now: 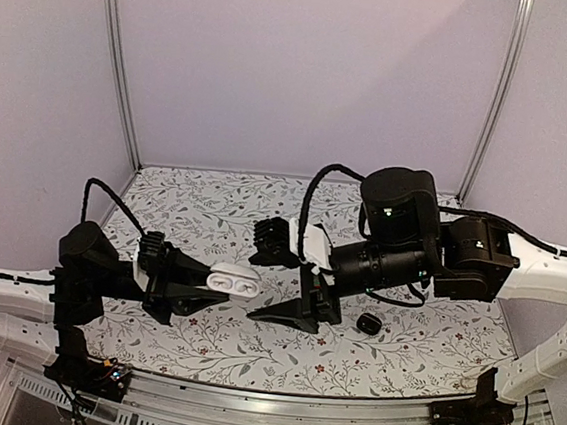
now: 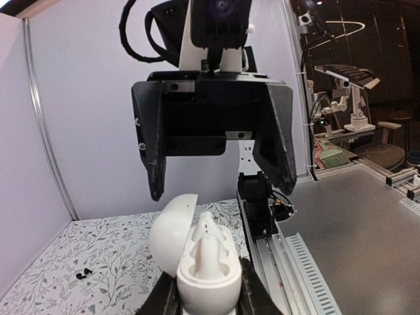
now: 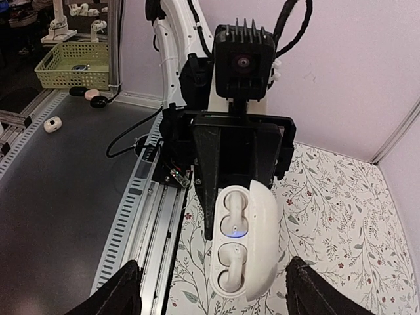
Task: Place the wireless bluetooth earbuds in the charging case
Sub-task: Close the charging case with the earbuds, then place the charging case with the earbuds at the center of the board.
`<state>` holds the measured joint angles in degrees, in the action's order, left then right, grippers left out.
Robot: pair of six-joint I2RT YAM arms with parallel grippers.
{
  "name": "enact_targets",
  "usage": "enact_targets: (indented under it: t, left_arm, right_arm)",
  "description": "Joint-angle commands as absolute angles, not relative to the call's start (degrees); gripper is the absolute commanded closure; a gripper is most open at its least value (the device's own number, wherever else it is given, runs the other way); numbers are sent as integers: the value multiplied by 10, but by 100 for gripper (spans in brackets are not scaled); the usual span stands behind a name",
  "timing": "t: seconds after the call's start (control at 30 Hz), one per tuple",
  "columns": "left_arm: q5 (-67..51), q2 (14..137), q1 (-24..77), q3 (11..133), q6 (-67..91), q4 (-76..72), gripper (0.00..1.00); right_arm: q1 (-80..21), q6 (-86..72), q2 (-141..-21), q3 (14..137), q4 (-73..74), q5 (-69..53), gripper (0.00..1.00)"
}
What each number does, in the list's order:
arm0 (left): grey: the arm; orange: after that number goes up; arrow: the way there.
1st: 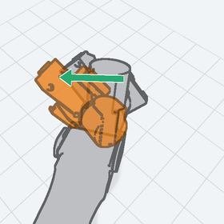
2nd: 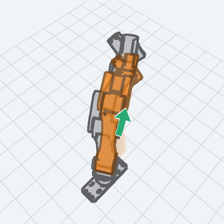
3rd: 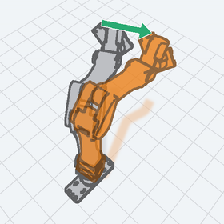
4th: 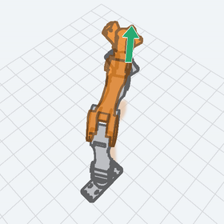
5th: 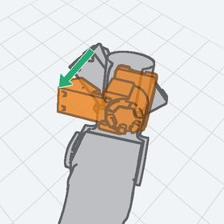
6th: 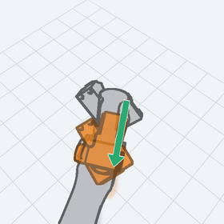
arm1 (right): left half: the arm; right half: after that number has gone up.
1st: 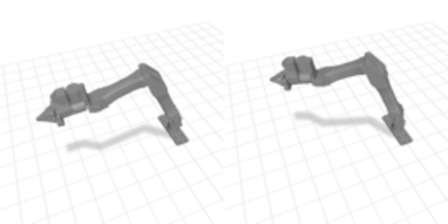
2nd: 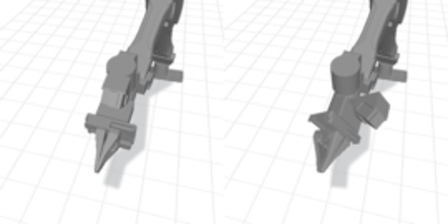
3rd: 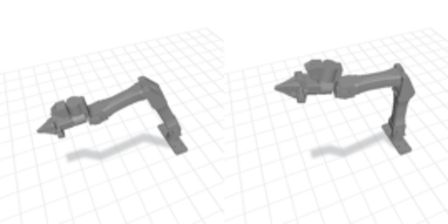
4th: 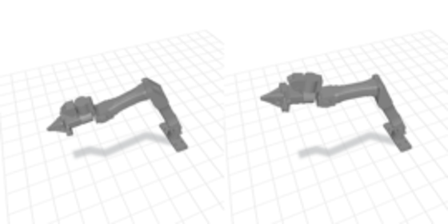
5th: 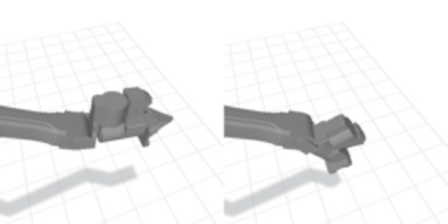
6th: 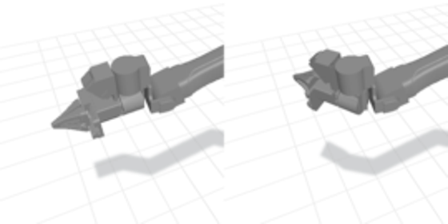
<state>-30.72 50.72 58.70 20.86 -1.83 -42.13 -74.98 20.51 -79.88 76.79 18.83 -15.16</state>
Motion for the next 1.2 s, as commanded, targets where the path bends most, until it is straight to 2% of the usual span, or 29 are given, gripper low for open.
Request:
enact_targets:
  t: [0.0,0.27,0.53,0.73,0.9,1.0,1.17]
  left_arm:
    - [-311,507,581,219,-14,-440,100]
    - [-297,507,581,219,-8,-439,100]
    - [-265,508,580,221,5,-436,100]
    - [-251,514,580,218,24,-440,100]
    - [-232,534,569,213,51,-447,100]
    - [-231,553,564,215,75,-462,100]
    - [-220,582,562,232,112,-472,100]
  right_arm:
    - [-749,219,-810,780,188,-176,27]
    - [-772,242,-836,807,209,-173,33]
    - [-791,258,-844,812,220,-130,43]
    - [-800,269,-856,814,235,-92,45]
    - [-757,226,-813,778,186,-107,40]
    - [-751,219,-788,756,166,-37,31]
    - [-752,251,-774,735,132,63,26]
